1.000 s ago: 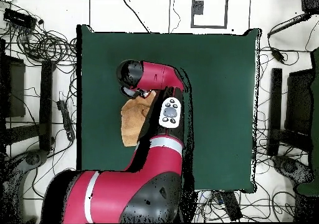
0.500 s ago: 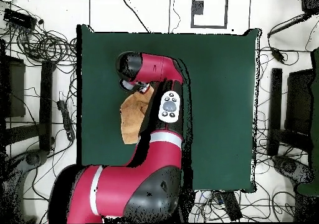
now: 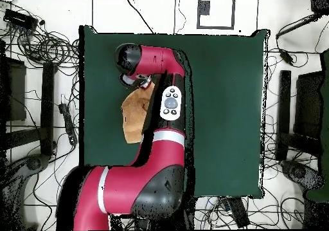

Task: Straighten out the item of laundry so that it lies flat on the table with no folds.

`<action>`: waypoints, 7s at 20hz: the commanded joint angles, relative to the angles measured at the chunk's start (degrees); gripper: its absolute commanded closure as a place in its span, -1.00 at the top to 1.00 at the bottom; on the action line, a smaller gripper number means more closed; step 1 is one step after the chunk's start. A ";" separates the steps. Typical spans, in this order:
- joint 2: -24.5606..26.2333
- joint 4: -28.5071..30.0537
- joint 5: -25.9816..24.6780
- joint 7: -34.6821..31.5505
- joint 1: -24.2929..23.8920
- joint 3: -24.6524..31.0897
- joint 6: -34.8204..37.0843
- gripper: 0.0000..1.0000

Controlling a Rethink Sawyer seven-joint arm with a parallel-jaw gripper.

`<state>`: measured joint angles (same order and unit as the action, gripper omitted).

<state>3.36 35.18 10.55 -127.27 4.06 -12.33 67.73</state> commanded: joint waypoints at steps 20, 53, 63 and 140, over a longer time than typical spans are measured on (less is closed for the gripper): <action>10.21 -25.67 0.80 12.30 -2.09 3.30 6.28 -1.00; -18.10 13.04 -5.70 4.01 -5.16 -0.09 11.01 1.00; -19.58 21.46 -9.07 -0.19 -4.71 -1.40 12.52 1.00; -13.42 34.36 6.44 -19.95 -4.01 1.75 -19.30 1.00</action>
<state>-10.84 62.29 12.46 -128.72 -3.90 -14.56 47.04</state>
